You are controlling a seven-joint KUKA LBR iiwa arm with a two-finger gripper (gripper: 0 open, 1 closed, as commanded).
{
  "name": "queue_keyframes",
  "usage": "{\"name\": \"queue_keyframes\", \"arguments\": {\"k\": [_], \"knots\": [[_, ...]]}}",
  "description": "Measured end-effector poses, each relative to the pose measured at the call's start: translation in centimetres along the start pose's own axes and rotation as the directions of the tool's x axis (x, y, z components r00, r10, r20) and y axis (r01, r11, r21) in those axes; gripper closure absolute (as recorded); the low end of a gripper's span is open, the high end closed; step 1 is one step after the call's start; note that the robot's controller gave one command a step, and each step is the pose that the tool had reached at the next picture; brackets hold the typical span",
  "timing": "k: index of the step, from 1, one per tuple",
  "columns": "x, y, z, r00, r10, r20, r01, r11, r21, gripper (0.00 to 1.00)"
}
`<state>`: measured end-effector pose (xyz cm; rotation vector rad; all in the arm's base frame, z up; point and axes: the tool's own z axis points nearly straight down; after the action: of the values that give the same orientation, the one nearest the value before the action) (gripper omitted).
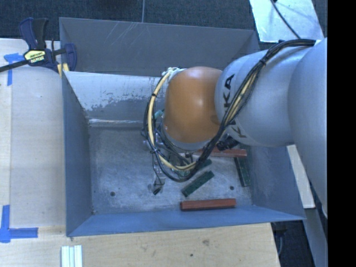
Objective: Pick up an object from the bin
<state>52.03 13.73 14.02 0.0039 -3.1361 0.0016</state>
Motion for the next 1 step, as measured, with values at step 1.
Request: {"name": "queue_keyframes", "arguments": {"k": [1], "knots": [[-1.36,-7.50,-2.49,0.955,0.295,0.012,-0.295,0.955,-0.003,0.00]]}}
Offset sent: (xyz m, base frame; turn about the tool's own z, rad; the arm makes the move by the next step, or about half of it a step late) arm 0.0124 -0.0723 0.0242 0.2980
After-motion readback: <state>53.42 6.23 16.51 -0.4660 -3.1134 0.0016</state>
